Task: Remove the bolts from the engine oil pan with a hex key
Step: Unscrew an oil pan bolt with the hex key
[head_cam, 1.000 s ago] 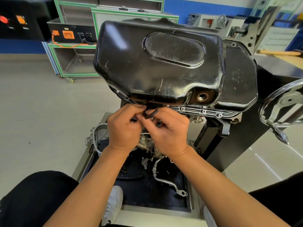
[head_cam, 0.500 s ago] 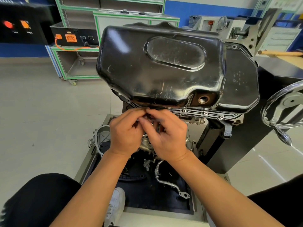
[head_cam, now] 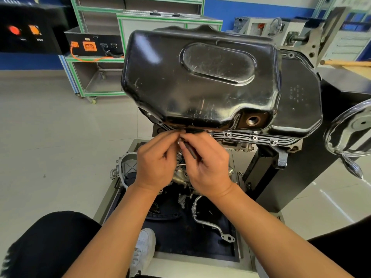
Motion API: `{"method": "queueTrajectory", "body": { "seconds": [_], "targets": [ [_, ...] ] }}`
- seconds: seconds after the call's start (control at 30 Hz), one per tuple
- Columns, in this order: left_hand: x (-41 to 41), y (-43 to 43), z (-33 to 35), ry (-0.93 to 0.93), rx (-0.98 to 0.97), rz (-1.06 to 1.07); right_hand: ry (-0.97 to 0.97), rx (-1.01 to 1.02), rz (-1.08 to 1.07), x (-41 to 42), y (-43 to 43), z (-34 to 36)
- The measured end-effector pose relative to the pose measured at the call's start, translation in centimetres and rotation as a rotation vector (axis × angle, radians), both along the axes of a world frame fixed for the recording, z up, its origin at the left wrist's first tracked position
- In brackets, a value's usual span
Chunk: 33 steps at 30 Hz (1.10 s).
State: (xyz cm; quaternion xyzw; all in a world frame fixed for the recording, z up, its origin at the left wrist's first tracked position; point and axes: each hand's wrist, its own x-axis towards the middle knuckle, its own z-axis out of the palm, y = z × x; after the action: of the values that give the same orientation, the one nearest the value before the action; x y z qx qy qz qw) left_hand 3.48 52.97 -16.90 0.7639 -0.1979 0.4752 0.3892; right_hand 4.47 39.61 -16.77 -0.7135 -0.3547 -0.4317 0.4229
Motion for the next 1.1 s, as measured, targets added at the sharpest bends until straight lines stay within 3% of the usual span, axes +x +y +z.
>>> {"method": "queueTrajectory", "body": {
  "seconds": [0.27,0.6,1.1],
  "targets": [
    [0.3,0.3,0.0,0.015,0.04,-0.062,0.0,-0.002,0.027,0.1,0.3,0.0],
    [1.1,0.1,-0.9,-0.034,-0.094,0.023,-0.014,0.031,0.016,0.3,0.4,0.3],
    [1.2,-0.1,-2.9,0.365,-0.275,0.032,0.036,0.017,-0.015,0.1,-0.7,-0.2]
  ]
}}
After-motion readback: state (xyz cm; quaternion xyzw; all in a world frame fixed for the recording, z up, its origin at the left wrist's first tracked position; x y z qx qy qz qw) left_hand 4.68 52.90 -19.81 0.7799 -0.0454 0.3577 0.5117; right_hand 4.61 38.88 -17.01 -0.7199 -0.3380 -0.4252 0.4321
